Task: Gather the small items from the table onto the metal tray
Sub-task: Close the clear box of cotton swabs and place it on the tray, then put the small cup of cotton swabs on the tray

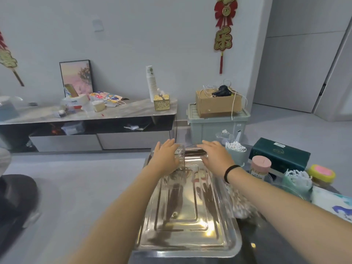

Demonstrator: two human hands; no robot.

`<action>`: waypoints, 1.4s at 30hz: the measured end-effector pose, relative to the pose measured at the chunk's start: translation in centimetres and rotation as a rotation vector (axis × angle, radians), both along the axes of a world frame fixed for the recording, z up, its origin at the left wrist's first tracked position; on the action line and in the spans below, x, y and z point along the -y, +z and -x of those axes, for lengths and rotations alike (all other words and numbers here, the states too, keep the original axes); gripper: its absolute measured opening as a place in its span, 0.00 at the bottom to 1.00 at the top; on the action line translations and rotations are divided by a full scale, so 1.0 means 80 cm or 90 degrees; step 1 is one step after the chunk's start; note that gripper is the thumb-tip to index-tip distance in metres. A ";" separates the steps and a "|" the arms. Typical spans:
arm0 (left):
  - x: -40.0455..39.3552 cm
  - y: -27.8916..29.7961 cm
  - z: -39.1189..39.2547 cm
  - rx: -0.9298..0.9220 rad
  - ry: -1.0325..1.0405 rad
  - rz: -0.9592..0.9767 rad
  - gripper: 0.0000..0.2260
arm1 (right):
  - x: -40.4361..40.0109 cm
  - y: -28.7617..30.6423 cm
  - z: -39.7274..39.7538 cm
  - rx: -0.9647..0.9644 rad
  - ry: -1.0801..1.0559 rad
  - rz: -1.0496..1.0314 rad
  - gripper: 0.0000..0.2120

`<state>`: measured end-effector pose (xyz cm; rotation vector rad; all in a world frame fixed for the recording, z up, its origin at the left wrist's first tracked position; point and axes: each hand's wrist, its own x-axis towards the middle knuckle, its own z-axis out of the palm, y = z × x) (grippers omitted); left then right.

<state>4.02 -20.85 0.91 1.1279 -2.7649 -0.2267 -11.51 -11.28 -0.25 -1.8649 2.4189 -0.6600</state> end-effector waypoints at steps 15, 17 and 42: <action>-0.018 -0.011 0.177 -0.129 -0.006 -0.162 0.26 | 0.023 0.027 0.157 0.126 -0.131 -0.081 0.27; -0.009 -0.019 0.188 -0.166 0.001 -0.228 0.28 | 0.037 0.024 0.166 0.165 -0.110 -0.125 0.28; -0.029 -0.012 0.191 -0.287 -0.072 -0.409 0.29 | -0.051 0.074 0.148 0.188 -0.075 0.057 0.24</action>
